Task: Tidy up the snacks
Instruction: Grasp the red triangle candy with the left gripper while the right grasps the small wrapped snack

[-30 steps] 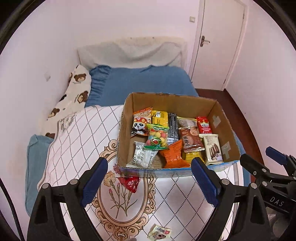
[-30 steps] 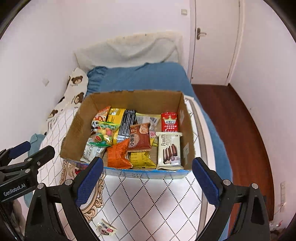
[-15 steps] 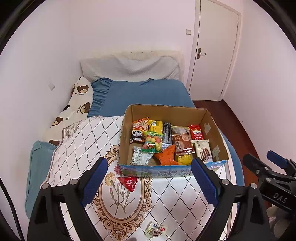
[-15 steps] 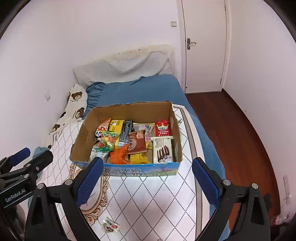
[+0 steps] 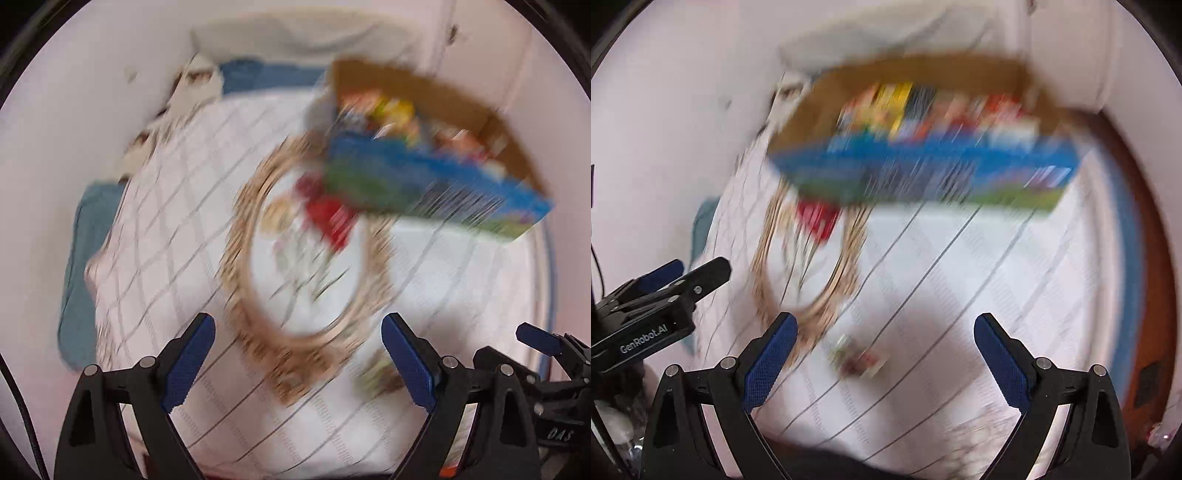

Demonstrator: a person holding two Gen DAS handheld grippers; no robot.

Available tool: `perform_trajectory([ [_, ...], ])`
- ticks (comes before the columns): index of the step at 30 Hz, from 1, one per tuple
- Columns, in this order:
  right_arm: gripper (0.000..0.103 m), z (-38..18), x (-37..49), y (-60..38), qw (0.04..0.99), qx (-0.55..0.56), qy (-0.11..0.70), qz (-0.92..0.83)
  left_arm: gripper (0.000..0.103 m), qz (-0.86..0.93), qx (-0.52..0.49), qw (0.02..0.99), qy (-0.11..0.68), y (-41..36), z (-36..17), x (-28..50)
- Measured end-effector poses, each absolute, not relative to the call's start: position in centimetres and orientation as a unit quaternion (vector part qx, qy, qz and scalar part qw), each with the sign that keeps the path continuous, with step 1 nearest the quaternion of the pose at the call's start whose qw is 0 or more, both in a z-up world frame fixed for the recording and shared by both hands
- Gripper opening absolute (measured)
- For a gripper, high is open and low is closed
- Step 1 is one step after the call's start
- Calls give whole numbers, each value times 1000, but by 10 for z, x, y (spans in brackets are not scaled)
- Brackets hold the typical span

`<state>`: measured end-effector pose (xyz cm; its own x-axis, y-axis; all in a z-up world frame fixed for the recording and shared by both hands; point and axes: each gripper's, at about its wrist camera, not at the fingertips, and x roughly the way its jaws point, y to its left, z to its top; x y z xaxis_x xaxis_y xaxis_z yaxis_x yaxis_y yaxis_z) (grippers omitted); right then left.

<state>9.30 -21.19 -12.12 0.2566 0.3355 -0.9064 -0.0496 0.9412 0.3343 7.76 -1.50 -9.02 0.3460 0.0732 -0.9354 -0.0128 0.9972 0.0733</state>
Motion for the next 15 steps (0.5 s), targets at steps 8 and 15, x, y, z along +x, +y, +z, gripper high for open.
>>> perform_trajectory([
  [8, 74, -228, 96, -171, 705, 165, 678, 127, 92, 67, 42, 793, 604, 25, -135, 69],
  [15, 60, -240, 96, -142, 735, 115, 658, 115, 92, 32, 34, 800, 599, 17, -134, 112],
])
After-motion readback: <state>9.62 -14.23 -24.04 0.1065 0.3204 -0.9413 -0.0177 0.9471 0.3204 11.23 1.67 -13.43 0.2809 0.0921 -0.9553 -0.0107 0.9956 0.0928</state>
